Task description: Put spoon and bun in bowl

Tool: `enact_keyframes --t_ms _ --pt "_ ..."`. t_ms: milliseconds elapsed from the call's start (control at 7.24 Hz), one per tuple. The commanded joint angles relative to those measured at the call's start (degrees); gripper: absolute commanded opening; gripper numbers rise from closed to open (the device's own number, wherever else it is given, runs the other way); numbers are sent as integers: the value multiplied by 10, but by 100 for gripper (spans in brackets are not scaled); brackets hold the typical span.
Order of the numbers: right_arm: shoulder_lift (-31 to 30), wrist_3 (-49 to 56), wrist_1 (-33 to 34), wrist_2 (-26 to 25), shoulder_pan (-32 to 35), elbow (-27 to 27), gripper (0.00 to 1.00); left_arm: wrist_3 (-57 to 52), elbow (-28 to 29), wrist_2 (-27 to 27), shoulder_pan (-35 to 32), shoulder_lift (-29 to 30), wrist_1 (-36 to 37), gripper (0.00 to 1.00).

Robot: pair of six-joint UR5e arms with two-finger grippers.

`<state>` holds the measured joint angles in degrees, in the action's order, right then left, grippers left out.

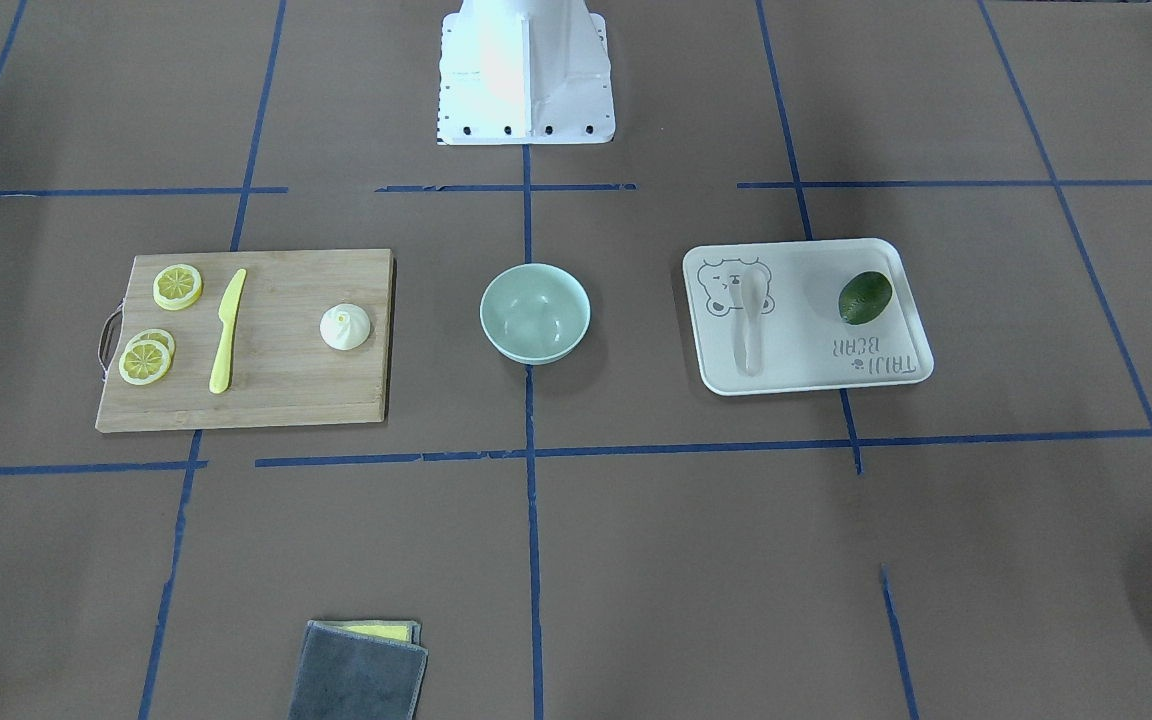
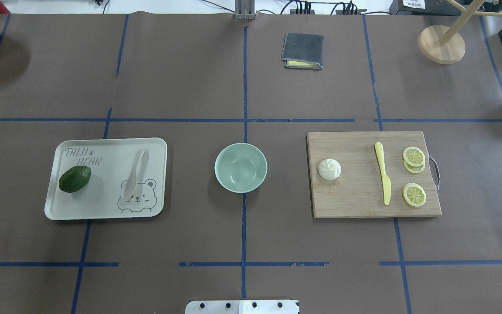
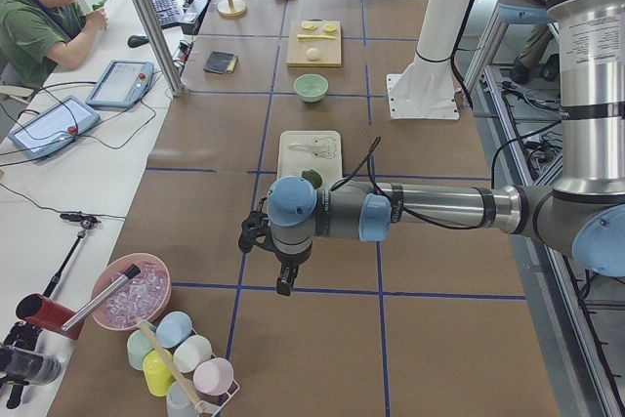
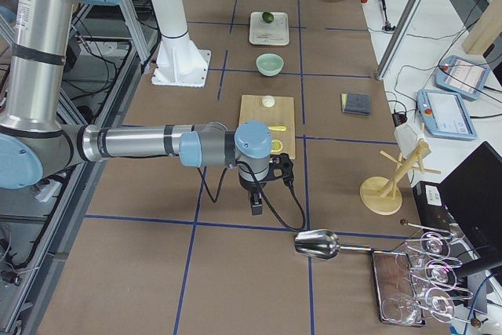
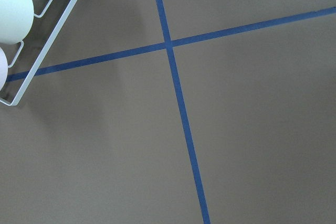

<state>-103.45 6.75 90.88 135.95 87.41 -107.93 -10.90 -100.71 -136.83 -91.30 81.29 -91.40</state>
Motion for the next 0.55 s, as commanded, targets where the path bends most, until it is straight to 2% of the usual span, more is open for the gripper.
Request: enact_keyframes --t_ms 0,276,415 --pt "3 0 -1 -1 0 0 100 -2 -4 2 1 4 -2 100" --pt "8 1 -1 -1 0 -1 100 -2 -13 4 1 6 -4 100" --pt "11 0 -3 -1 -1 -1 100 -2 -31 30 3 7 -21 100"
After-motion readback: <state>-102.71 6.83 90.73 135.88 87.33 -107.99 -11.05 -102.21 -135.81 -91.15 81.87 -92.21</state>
